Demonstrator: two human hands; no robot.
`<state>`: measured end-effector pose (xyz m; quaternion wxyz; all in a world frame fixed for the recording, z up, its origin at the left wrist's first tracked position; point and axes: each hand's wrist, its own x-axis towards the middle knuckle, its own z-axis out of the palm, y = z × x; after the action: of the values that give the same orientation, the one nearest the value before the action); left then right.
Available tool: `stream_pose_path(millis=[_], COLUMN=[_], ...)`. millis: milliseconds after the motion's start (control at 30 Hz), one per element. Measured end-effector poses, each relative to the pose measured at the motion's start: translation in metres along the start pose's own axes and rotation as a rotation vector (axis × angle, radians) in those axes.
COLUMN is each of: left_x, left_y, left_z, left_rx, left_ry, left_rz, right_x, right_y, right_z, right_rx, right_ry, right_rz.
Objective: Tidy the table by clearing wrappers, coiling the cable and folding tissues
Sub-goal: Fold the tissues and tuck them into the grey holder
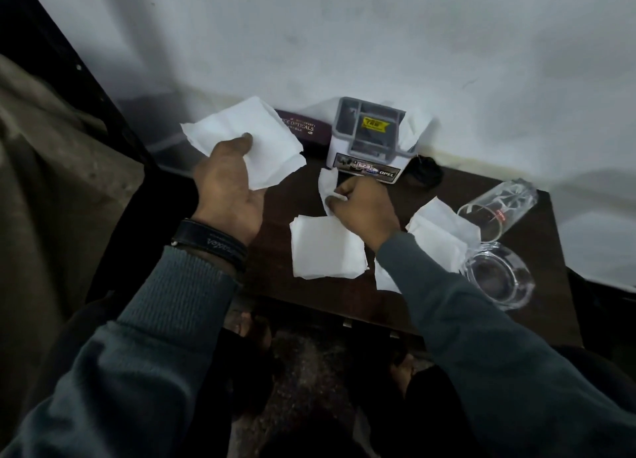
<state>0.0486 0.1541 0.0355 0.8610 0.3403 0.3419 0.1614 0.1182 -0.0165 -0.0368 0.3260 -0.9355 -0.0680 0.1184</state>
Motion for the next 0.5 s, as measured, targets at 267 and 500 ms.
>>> stream_pose_path(millis=[267, 500], left_x=[-0.003, -0.030], left_y=[-0.006, -0.039], left_z=[0.001, 0.018], left_rx=[0.069, 0.250], left_ry=[0.016, -0.213], left_rz=[-0.031, -0.117], right_x=[-0.028, -0.065], right_y=[-0.023, -0.039], right_z=[-0.051, -0.088], right_rx=[0.496, 0.655], right_ry=[0.087, 0.118], right_rz=[-0.065, -0.180])
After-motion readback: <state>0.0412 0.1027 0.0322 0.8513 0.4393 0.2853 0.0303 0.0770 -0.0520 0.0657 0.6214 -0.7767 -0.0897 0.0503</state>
